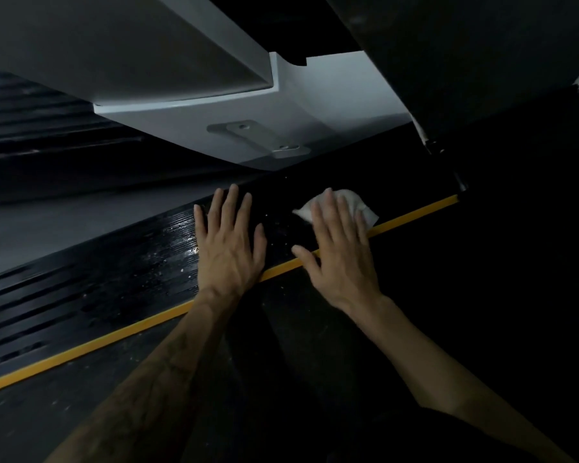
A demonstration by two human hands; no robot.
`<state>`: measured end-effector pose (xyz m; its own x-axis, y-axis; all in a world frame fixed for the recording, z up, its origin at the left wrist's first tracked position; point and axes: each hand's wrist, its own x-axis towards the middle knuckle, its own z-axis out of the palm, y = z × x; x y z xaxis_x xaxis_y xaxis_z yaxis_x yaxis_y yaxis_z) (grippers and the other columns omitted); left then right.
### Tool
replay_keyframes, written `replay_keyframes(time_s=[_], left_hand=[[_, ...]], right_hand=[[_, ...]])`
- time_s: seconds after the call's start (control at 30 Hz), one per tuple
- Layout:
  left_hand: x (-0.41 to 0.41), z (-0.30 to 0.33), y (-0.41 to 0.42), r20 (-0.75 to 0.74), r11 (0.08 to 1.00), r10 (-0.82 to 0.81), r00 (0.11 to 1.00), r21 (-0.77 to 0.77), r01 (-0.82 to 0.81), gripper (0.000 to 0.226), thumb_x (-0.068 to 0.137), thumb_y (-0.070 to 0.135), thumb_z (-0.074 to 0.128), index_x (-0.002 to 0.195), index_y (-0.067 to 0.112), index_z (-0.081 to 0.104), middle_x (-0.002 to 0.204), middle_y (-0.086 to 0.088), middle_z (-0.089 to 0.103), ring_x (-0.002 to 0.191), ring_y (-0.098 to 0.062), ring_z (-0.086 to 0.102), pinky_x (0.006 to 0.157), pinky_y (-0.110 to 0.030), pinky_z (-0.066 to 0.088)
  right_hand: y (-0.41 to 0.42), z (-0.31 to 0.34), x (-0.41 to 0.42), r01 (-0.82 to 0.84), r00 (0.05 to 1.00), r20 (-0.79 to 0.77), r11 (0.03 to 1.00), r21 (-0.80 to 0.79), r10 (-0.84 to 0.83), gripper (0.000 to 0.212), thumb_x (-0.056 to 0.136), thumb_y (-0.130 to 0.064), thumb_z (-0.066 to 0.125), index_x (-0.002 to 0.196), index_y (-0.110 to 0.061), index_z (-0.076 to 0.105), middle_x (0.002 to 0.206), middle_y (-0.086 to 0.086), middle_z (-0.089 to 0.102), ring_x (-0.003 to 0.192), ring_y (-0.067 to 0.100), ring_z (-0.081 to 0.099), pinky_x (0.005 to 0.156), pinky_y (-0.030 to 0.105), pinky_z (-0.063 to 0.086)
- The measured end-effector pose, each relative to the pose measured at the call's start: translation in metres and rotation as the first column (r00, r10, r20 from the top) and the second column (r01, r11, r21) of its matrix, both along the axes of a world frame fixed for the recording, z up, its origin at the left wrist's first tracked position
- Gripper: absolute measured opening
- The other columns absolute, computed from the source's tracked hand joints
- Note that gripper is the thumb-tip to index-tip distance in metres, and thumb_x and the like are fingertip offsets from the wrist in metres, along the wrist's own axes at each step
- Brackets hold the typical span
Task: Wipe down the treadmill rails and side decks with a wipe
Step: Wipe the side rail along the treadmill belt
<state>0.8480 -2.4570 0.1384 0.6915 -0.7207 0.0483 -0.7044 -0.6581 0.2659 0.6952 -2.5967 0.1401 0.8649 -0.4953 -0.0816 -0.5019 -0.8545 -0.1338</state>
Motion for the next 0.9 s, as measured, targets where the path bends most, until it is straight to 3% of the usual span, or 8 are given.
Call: replay_keyframes(time_s=[0.17,0.23,0.33,0.43,0.6,0.67,0.8,0.9], left_hand=[[-0.001,0.000,0.001,-0.001,1.000,0.002,1.000,-0.031,-0.002,0.060,0.104,0.042,0.033,0.155,0.012,0.041,0.166,-0.012,0.030,0.157,-0.029,0.017,0.126,-0.059,0.010],[-0.001,0.001,0.001,-0.006,0.999,0.001,1.000,-0.032,-0.001,0.060,0.105,0.043,0.032,0.155,0.012,0.041,0.167,-0.012,0.029,0.157,-0.029,0.016,0.127,-0.059,0.009],[-0.001,0.000,0.001,-0.009,1.000,0.002,1.000,-0.019,-0.002,0.060,0.105,0.043,0.031,0.156,0.012,0.040,0.167,-0.011,0.028,0.157,-0.029,0.015,0.127,-0.058,0.009],[-0.002,0.000,0.001,-0.008,1.000,0.005,1.000,-0.014,-0.005,0.060,0.105,0.042,0.031,0.156,0.013,0.038,0.168,-0.011,0.027,0.158,-0.028,0.014,0.127,-0.058,0.010],[-0.002,-0.001,0.001,-0.004,1.000,0.008,1.000,-0.014,-0.008,0.059,0.105,0.041,0.030,0.156,0.013,0.039,0.167,-0.011,0.028,0.157,-0.029,0.016,0.126,-0.059,0.012],[-0.002,-0.001,0.001,-0.002,1.000,0.008,1.000,-0.018,-0.008,0.058,0.105,0.041,0.031,0.155,0.013,0.040,0.167,-0.011,0.029,0.157,-0.029,0.017,0.126,-0.058,0.011],[-0.001,-0.001,0.001,0.001,1.000,0.007,1.000,-0.012,-0.007,0.058,0.105,0.041,0.032,0.156,0.013,0.038,0.167,-0.011,0.028,0.157,-0.028,0.016,0.127,-0.058,0.010],[-0.002,-0.001,0.001,0.000,1.000,0.012,1.000,-0.010,-0.012,0.059,0.105,0.042,0.031,0.156,0.013,0.038,0.167,-0.011,0.027,0.157,-0.028,0.015,0.127,-0.057,0.009]], right_hand=[[-0.012,0.003,-0.037,-0.355,0.935,-0.013,0.935,-0.026,0.355,0.069,0.107,-0.054,0.031,0.165,-0.018,0.018,0.173,0.007,0.003,0.160,0.025,-0.001,0.129,0.049,0.010],[-0.030,0.002,-0.043,-0.348,0.937,-0.023,0.937,-0.034,0.348,0.069,0.106,-0.051,0.033,0.164,-0.017,0.019,0.173,0.007,0.005,0.160,0.025,0.000,0.129,0.048,0.010],[-0.034,0.002,-0.029,-0.153,0.988,0.004,0.988,-0.013,0.153,0.075,0.104,-0.053,0.032,0.165,-0.014,0.016,0.173,0.010,0.005,0.160,0.025,0.001,0.128,0.052,0.013],[-0.008,0.002,-0.009,-0.023,1.000,0.008,1.000,0.008,0.023,0.077,0.104,-0.059,0.026,0.165,-0.014,0.012,0.173,0.011,-0.001,0.160,0.027,-0.003,0.129,0.050,0.005],[0.004,0.002,-0.029,-0.345,0.938,-0.010,0.937,-0.056,0.345,0.068,0.107,-0.052,0.033,0.165,-0.019,0.018,0.173,0.006,0.003,0.160,0.025,0.000,0.128,0.050,0.011],[-0.012,0.000,-0.039,-0.383,0.924,0.004,0.923,-0.046,0.383,0.065,0.107,-0.046,0.037,0.164,-0.019,0.022,0.173,0.005,0.007,0.160,0.024,0.003,0.128,0.049,0.012],[-0.020,0.000,-0.030,-0.169,0.985,0.026,0.985,-0.023,0.170,0.070,0.105,-0.048,0.034,0.164,-0.014,0.019,0.173,0.007,0.007,0.160,0.024,0.003,0.128,0.052,0.014],[0.004,0.000,-0.007,-0.005,1.000,0.010,1.000,0.019,0.005,0.077,0.104,-0.057,0.026,0.165,-0.013,0.011,0.173,0.010,-0.001,0.160,0.025,-0.005,0.129,0.049,0.002]])
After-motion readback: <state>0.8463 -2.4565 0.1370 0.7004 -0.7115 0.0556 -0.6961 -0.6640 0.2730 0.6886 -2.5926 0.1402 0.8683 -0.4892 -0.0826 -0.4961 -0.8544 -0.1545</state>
